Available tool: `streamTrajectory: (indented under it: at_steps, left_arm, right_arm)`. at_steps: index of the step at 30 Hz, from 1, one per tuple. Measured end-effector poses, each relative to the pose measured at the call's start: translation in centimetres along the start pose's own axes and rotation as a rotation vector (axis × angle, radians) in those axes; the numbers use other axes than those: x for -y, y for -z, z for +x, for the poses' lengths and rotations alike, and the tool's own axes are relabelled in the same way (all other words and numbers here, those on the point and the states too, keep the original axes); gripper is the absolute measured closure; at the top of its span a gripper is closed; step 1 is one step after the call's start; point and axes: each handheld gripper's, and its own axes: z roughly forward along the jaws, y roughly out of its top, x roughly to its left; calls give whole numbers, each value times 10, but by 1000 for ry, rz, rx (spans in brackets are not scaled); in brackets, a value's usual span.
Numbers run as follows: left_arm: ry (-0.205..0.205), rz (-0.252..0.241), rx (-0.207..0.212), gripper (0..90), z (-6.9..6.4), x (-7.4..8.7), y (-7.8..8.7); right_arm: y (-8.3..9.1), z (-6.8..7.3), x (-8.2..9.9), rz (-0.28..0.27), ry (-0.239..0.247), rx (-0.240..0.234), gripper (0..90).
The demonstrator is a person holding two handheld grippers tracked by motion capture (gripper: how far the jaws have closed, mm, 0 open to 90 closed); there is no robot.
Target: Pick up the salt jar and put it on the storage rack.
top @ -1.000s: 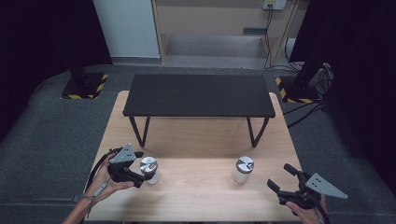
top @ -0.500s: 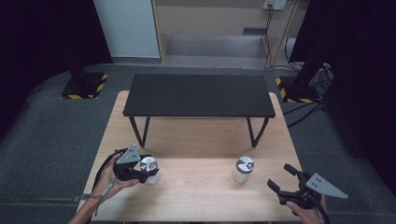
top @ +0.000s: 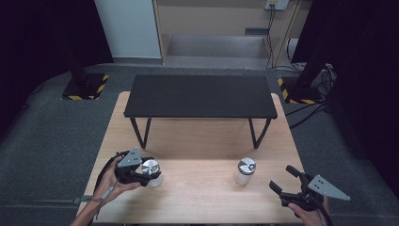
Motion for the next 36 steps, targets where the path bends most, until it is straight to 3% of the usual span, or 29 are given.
streamTrajectory:
  at_steps: [11,15,16,17,22,28,36]
  left_arm:
    - [-46,-74,68,342,4,-42,23]
    - [-75,-88,82,342,5,-69,38]
    - [-100,-84,90,342,5,-86,47]
    - [-100,-84,90,342,5,-86,47]
    - [-111,-104,113,342,11,-122,66]
    - [-109,-122,140,342,23,-158,86]
    - [-125,-131,133,342,45,-194,103]
  right_arm:
    - [0,0,0,-3,3,-2,69]
    - [-1,0,0,-4,3,-4,69]
    - [-1,0,0,-5,3,-4,69]
    - [-1,0,0,-5,3,-5,69]
    - [-1,0,0,-5,4,-4,69]
    - [-1,0,1,-5,2,-4,69]
    - [-1,0,0,0,3,-4,69]
